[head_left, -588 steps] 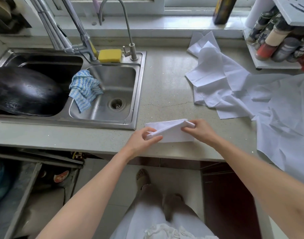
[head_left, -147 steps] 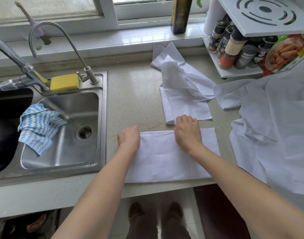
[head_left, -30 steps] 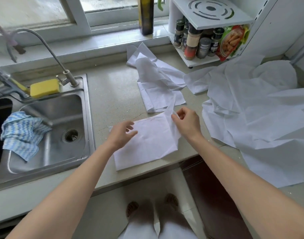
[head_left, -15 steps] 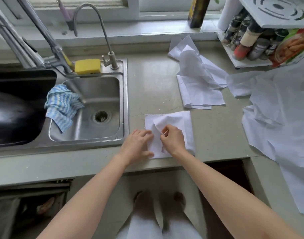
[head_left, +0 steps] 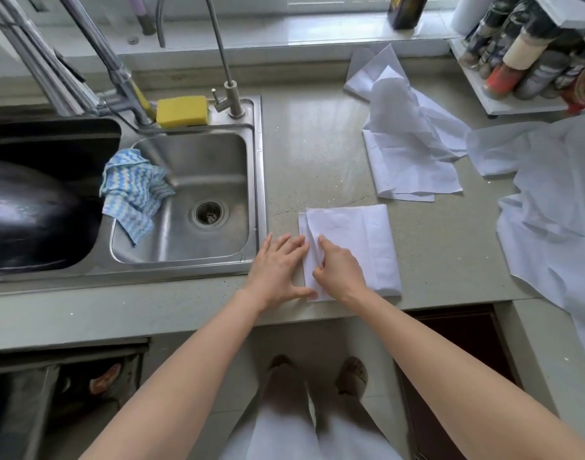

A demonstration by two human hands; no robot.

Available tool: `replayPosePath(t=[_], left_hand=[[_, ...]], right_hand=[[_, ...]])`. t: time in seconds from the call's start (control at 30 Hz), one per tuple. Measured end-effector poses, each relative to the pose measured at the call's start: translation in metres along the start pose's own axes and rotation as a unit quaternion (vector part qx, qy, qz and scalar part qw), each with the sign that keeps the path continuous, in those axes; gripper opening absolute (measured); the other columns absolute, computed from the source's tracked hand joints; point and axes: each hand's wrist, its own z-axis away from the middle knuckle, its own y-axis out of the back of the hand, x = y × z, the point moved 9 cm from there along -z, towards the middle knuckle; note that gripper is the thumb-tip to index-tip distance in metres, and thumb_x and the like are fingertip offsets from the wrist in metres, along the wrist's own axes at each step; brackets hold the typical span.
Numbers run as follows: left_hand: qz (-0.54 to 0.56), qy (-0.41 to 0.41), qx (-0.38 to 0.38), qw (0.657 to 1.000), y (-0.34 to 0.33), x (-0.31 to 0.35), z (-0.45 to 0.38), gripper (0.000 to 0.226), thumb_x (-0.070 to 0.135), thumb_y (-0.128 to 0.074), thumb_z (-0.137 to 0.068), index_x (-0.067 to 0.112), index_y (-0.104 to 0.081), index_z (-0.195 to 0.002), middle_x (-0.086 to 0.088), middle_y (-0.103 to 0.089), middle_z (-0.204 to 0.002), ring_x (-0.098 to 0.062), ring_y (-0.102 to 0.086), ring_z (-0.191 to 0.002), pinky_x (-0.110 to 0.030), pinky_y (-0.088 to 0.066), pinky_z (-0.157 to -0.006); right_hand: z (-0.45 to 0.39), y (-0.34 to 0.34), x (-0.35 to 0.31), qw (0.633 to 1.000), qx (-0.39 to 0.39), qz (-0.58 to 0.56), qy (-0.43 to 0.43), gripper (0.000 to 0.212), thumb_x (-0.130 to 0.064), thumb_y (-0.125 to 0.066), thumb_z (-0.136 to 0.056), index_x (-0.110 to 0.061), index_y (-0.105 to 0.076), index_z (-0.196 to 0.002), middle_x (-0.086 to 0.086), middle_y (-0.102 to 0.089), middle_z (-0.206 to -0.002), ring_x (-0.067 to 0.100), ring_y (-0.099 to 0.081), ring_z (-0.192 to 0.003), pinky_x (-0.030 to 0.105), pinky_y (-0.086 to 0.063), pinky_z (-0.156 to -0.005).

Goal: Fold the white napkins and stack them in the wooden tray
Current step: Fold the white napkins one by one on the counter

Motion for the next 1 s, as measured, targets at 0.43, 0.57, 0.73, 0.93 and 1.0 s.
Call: replayPosePath(t=[0.43, 0.57, 0.73, 0.93, 1.0], left_hand=[[0.012, -0.020, 0.008, 1.000, 0.000, 0.001, 0.003, 0.104, 0.065, -0.066, -0.069, 0.016, -0.021, -0.148, 0.002, -0.026, -0.154, -0.019, -0.012, -0.146, -0.042, 0.001, -0.120], [0.027, -0.025, 0.021, 0.999, -0.001, 0.001, 0.005, 0.107, 0.058, -0.067, -0.071, 0.017, -0.010, -0.152, 0.000, -0.028, -0.154, -0.020, -0.013, -0.147, -0.040, 0.000, -0.120], [-0.031, -0.030, -0.004, 0.999, -0.005, -0.001, 0.005, 0.100, 0.066, -0.056, -0.075, 0.022, -0.013, -0.153, 0.004, -0.014, -0.160, -0.018, -0.006, -0.148, -0.043, 0.004, -0.120], [-0.058, -0.018, -0.024, 0.998, -0.002, 0.004, 0.004, 0.103, 0.069, -0.056, -0.075, 0.021, -0.009, -0.154, 0.003, -0.010, -0.161, -0.019, -0.006, -0.148, -0.046, 0.005, -0.120], [-0.066, -0.012, -0.037, 0.997, -0.001, 0.005, 0.002, 0.105, 0.069, -0.057, -0.075, 0.020, -0.008, -0.154, 0.002, -0.009, -0.161, -0.019, -0.006, -0.148, -0.046, 0.006, -0.120]], right_hand=[[0.011, -0.006, -0.010, 0.998, 0.001, -0.049, 0.036, 0.050, -0.006, -0.053, -0.083, -0.012, -0.050, -0.132, 0.010, -0.064, -0.083, 0.030, -0.060, -0.088, 0.038, -0.048, -0.077], [0.011, -0.008, -0.006, 0.995, -0.016, -0.090, 0.030, 0.054, -0.007, -0.059, -0.084, -0.013, -0.047, -0.136, -0.001, -0.057, -0.077, 0.022, -0.059, -0.083, 0.031, -0.047, -0.078], [0.014, -0.001, 0.001, 0.982, -0.044, -0.185, 0.011, 0.050, -0.010, -0.062, -0.087, -0.011, -0.051, -0.135, 0.009, -0.069, -0.089, 0.020, -0.065, -0.087, 0.029, -0.050, -0.085], [0.043, 0.063, 0.016, 0.977, 0.135, -0.002, 0.165, 0.034, -0.008, -0.060, -0.086, -0.010, -0.061, -0.120, 0.003, -0.064, -0.104, 0.020, -0.058, -0.097, 0.028, -0.047, -0.080], [0.060, 0.069, 0.031, 0.959, 0.133, 0.109, 0.227, 0.041, -0.019, -0.069, -0.081, -0.010, -0.060, -0.120, 0.004, -0.060, -0.112, 0.024, -0.056, -0.103, 0.033, -0.046, -0.084]])
